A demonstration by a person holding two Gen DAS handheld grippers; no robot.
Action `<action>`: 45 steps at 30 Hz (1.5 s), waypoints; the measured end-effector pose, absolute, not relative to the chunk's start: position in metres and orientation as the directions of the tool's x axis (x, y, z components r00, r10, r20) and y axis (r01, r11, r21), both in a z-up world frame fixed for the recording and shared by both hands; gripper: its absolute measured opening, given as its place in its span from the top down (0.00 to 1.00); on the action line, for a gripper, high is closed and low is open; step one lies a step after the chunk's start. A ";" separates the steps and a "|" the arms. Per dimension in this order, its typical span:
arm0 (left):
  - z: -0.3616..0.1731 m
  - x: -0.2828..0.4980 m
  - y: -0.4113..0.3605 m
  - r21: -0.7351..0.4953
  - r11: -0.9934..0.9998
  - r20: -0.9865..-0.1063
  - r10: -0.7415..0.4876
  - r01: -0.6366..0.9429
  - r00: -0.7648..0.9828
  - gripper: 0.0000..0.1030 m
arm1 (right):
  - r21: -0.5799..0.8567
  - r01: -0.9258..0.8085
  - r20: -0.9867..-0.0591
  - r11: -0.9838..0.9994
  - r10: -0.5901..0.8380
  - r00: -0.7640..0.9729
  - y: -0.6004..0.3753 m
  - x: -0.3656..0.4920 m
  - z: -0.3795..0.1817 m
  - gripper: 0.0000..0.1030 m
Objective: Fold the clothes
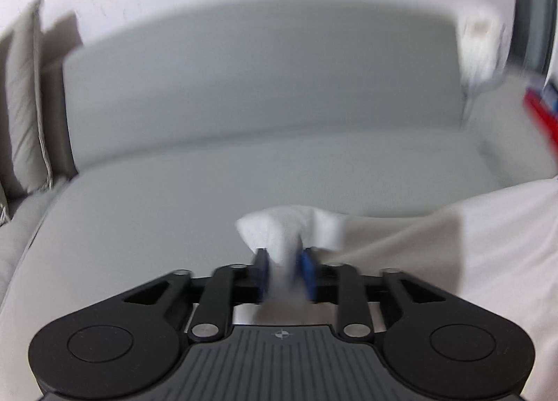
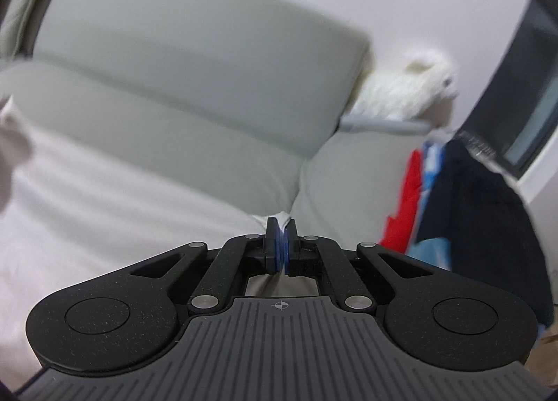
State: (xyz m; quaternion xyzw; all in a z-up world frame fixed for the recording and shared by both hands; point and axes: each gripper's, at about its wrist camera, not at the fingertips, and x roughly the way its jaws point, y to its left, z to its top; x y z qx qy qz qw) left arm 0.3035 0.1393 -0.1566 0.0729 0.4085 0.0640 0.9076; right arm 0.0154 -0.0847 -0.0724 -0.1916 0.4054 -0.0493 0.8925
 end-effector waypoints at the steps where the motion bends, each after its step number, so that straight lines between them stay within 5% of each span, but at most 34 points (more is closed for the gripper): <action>1: -0.156 0.298 0.144 0.192 0.978 -0.723 0.198 -0.083 0.662 0.70 | -0.385 -0.077 -0.757 0.920 -0.267 0.596 -0.089 0.022 -0.084 0.71; 3: -0.149 0.283 0.151 0.153 0.982 -0.692 0.186 -0.110 0.698 0.60 | -0.373 -0.079 -0.776 0.924 -0.265 0.572 -0.094 0.018 -0.087 0.68; 6: -0.138 0.265 0.153 0.097 0.992 -0.635 0.125 -0.082 0.763 0.72 | -0.320 -0.068 -0.761 0.945 -0.213 0.613 -0.099 -0.004 -0.075 0.66; 9: -0.136 0.281 0.136 0.037 0.998 -0.641 -0.012 0.047 0.767 0.82 | -0.208 -0.117 -0.757 0.971 -0.083 0.648 -0.095 -0.004 -0.068 0.91; 11: -0.141 0.301 0.121 0.093 0.991 -0.660 -0.008 0.093 0.752 0.81 | -0.145 -0.137 -0.769 0.980 -0.025 0.639 -0.083 0.020 -0.073 0.91; 13: -0.146 0.328 0.123 0.118 0.989 -0.694 0.017 0.091 0.719 0.78 | -0.119 -0.127 -0.785 0.985 -0.015 0.619 -0.076 0.044 -0.080 0.83; 16: -0.150 0.347 0.141 0.123 0.986 -0.733 0.016 0.109 0.680 0.53 | -0.097 -0.073 -0.787 0.993 -0.032 0.616 -0.083 0.066 -0.084 0.61; 27: -0.205 0.356 0.150 0.080 0.962 -0.807 -0.091 0.262 0.584 0.55 | 0.130 0.068 -0.850 0.989 0.076 0.521 -0.155 0.070 -0.127 0.52; 28: -0.205 0.356 0.148 0.077 0.959 -0.802 -0.103 0.273 0.588 0.65 | 0.159 0.076 -0.847 0.984 0.096 0.522 -0.158 0.071 -0.130 0.59; 29: -0.205 0.356 0.147 0.070 0.957 -0.799 -0.116 0.282 0.591 0.86 | 0.168 0.074 -0.841 0.983 0.104 0.532 -0.158 0.070 -0.132 0.65; 31: -0.201 0.349 0.147 0.073 0.960 -0.770 -0.119 0.272 0.627 0.88 | 0.168 0.034 -0.831 0.985 0.123 0.543 -0.155 0.071 -0.129 0.89; 34: -0.192 0.328 0.149 0.134 0.980 -0.669 -0.020 0.148 0.743 0.88 | 0.056 -0.026 -0.807 0.998 0.061 0.587 -0.141 0.066 -0.119 0.91; 39: -0.213 0.327 0.140 0.188 0.982 -0.653 0.120 0.007 0.748 0.72 | -0.231 -0.082 -0.696 0.969 -0.106 0.710 -0.111 0.049 -0.116 0.90; 42: -0.210 0.330 0.139 0.244 0.969 -0.651 0.198 -0.045 0.733 0.40 | -0.335 -0.103 -0.733 0.937 -0.190 0.653 -0.098 0.059 -0.142 0.80; 43: -0.203 0.328 0.142 0.243 0.967 -0.640 0.217 -0.075 0.737 0.34 | -0.333 -0.092 -0.737 0.938 -0.198 0.646 -0.098 0.060 -0.138 0.65; 45: -0.185 0.322 0.149 0.239 0.962 -0.611 0.253 -0.130 0.750 0.34 | -0.310 -0.074 -0.740 0.948 -0.192 0.645 -0.099 0.057 -0.123 0.51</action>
